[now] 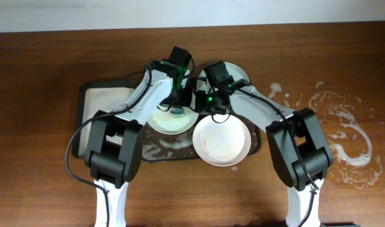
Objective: Clean dirty plates on tray and stack at the side
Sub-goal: 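Scrub the plate held by the right gripper with the sponge, then lift the scrubbed plate with the right gripper and tilt it up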
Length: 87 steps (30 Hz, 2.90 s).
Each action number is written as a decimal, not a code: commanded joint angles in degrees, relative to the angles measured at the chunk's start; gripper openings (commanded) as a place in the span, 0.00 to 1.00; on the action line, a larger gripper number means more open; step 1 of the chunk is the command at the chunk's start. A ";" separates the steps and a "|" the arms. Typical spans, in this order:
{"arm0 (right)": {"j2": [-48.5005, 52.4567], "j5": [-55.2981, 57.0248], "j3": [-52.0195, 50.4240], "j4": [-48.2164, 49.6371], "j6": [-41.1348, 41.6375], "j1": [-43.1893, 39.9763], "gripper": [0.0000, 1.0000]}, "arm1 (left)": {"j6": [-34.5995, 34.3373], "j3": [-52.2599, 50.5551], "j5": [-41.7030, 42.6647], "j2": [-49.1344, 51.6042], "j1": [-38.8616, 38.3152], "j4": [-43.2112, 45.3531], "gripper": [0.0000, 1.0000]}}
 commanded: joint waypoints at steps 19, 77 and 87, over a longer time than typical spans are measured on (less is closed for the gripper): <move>-0.66 1.57 0.00 -0.42 -0.76 -0.22 0.04 | -2.14 7.87 -18.16 -0.11 8.79 -5.55 0.01; -24.87 24.68 1.53 -9.46 -18.16 3.52 0.30 | -2.80 31.56 -0.55 0.79 12.39 -23.37 0.01; -7.19 4.35 1.53 -5.77 -6.86 -17.14 0.52 | -2.80 31.56 -0.74 0.79 12.39 -24.63 0.01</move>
